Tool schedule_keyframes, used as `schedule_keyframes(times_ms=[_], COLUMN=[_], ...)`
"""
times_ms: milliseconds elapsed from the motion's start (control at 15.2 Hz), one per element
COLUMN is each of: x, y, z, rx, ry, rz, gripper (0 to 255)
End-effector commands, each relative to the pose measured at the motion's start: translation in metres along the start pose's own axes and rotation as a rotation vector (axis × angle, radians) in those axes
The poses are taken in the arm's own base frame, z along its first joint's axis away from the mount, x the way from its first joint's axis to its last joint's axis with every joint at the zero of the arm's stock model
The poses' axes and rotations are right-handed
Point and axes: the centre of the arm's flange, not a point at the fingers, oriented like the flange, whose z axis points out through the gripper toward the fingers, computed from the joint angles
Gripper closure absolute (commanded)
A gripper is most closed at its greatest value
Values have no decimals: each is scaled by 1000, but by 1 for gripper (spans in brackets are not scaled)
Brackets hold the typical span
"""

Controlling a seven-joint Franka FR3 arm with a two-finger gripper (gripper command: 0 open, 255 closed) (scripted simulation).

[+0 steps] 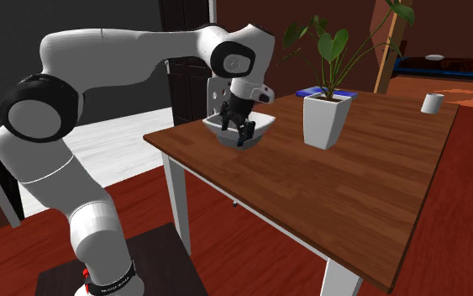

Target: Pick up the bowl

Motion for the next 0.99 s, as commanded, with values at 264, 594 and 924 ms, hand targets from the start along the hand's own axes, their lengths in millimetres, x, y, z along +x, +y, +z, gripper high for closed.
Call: schedule_keyframes(times_ms=[264,594,924], x=[69,81,83], y=[18,26,34], z=[-33,-24,-1], rx=[150,177,177], ry=[30,35,35], rz=[-30,-35,-35], gripper=[0,0,0])
